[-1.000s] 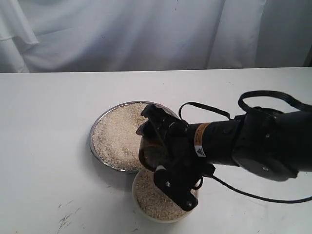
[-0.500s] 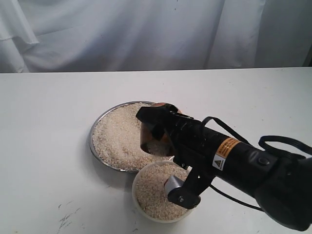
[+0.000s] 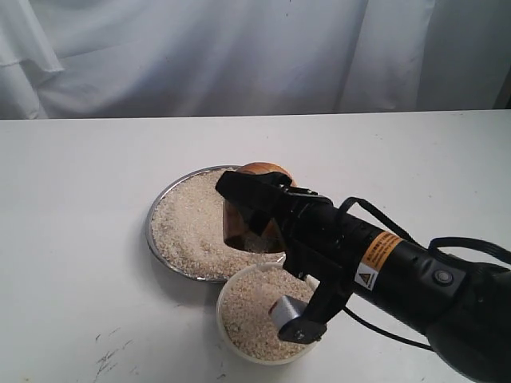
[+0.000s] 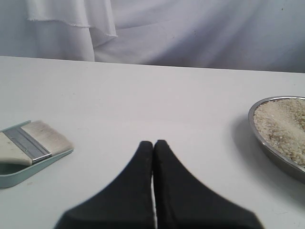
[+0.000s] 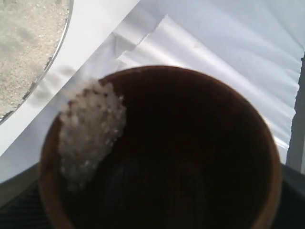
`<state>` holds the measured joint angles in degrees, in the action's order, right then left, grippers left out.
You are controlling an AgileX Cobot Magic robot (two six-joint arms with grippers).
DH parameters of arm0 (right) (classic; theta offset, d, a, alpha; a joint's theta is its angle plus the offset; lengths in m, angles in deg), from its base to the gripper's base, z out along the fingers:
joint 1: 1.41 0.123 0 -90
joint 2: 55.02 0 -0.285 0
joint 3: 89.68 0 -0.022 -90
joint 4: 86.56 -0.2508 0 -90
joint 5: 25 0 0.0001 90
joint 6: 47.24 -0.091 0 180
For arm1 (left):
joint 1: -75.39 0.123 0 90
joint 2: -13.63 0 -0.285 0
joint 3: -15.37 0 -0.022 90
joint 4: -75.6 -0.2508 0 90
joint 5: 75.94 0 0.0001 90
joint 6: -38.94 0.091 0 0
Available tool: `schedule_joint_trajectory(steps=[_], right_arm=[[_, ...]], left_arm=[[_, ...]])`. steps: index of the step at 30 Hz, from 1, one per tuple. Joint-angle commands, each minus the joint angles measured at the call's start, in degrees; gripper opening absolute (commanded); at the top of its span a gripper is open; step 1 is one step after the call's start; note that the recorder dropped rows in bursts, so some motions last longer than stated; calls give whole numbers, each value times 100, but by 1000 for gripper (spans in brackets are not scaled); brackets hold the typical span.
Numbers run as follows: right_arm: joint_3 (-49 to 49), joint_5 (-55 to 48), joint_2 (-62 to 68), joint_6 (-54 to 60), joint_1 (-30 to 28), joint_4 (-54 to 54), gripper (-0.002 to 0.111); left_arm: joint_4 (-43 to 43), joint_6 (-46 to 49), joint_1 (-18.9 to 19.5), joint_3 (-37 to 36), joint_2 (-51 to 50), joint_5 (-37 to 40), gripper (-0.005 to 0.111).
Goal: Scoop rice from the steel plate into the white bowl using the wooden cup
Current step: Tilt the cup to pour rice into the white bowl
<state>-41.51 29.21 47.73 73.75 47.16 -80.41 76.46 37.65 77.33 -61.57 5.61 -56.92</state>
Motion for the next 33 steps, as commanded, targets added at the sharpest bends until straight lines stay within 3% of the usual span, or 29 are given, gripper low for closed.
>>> schedule_joint_trajectory(steps=[1, 13, 18, 21, 33], right_arm=[[35, 195, -16, 20, 6, 133, 0], [35, 214, 26, 20, -58, -24, 0], [35, 721, 491, 20, -184, 80, 0], [35, 1540, 874, 20, -184, 134, 0], [208, 1575, 852, 20, -194, 325, 0]], left_arm=[[9, -5, 11, -28, 24, -76, 0], [9, -5, 11, -28, 24, -76, 0], [9, -5, 11, -28, 24, -76, 0], [9, -5, 11, -28, 24, -76, 0], [9, -5, 11, -28, 24, -76, 0]])
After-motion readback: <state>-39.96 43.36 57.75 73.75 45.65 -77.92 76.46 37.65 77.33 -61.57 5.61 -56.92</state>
